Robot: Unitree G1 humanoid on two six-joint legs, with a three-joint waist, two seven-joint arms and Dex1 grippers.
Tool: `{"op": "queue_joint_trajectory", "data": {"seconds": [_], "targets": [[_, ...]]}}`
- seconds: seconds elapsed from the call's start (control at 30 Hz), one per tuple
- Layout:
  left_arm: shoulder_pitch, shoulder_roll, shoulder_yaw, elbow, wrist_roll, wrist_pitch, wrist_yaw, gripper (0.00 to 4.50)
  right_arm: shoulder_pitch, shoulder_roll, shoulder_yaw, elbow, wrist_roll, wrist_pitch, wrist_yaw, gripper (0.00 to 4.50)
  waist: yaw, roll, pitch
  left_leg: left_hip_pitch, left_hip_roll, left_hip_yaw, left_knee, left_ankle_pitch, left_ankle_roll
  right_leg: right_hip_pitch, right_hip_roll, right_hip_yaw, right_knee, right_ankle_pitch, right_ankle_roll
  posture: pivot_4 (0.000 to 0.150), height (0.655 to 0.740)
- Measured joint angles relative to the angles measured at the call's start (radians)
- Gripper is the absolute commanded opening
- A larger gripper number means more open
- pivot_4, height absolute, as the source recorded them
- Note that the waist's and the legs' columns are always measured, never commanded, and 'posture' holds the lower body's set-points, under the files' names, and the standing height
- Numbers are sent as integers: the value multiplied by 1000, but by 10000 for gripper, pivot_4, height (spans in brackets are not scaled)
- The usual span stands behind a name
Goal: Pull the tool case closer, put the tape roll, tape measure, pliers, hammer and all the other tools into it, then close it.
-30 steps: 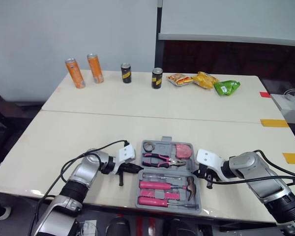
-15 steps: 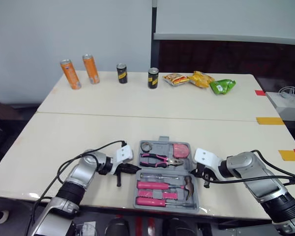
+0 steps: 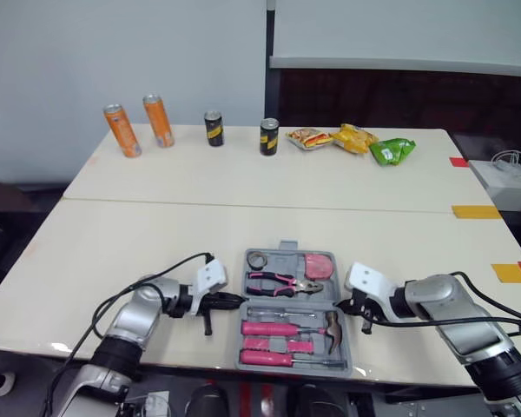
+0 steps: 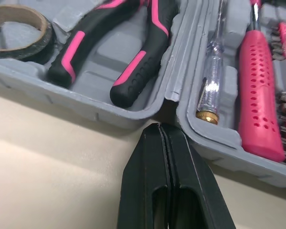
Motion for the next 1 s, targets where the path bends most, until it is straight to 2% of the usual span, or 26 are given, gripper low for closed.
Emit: {"op": "queue_joint_trajectory", "data": {"seconds": [0.03, 0.1, 0.27, 0.4, 0.5, 0.6, 0.73, 0.87, 1.0], "targets": [[22, 11, 28, -17, -28, 10, 4, 0, 30, -13, -35, -1, 23, -17, 3, 8769, 0, 1, 1, 0, 0, 0, 0, 0, 1, 0, 0, 0, -1, 0, 0, 1500, 7400], [57, 20, 80, -52, -80, 37, 13, 5499, 74, -22, -105, -8, 60, -43, 4, 14888, 0, 1, 1, 0, 0, 1, 0, -1, 1, 0, 0, 0, -1, 0, 0, 1500, 7400], [181, 50, 191, -186, -227, 69, -2, 22094, 233, -46, -302, -46, 179, -120, 37, 31999, 0, 2, 2, 0, 0, 2, 0, -2, 2, 0, 0, 0, -4, 0, 0, 1500, 7400], [328, 74, 297, -285, -329, 80, -1, 35016, 419, -39, -508, -58, 286, -180, 67, 44851, 2, 2, 2, -1, 0, 3, 0, -2, 3, 1, 0, 0, -6, -1, 2, 1500, 7400], [405, 112, 388, -320, -386, 82, 0, 44857, 538, -24, -629, -84, 330, -202, 77, 45000, 2, 1, 3, 0, 0, 3, -1, -2, 3, 1, 0, 0, -7, -1, 2, 1500, 7400], [485, 160, 471, -350, -436, 84, -9, 44857, 642, -9, -721, -98, 361, -217, 80, 45000, 2, 1, 3, 0, 0, 3, -1, -3, 3, 2, 0, 1, -8, -5, 8, 1500, 7400], [543, 192, 513, -364, -475, 90, -32, 44857, 700, -4, -772, -137, 399, -190, 73, 45000, 3, 0, 3, 1, 0, 3, -1, -3, 3, 2, 0, 2, -8, -7, 11, 1500, 7400], [537, 195, 503, -407, -490, 99, -35, 44857, 704, -3, -778, -215, 488, -86, 47, 45000, 6, 0, 4, 2, 0, 2, -2, -3, 3, 2, 0, 1, -8, -7, 11, 1500, 7400], [481, 192, 444, -450, -490, 107, -31, 44857, 639, -28, -758, -258, 551, 10, 19, 45000, 6, 0, 4, 2, -1, 1, -2, -3, 4, 2, 0, 1, -8, -4, 7, 1500, 7400]]}}
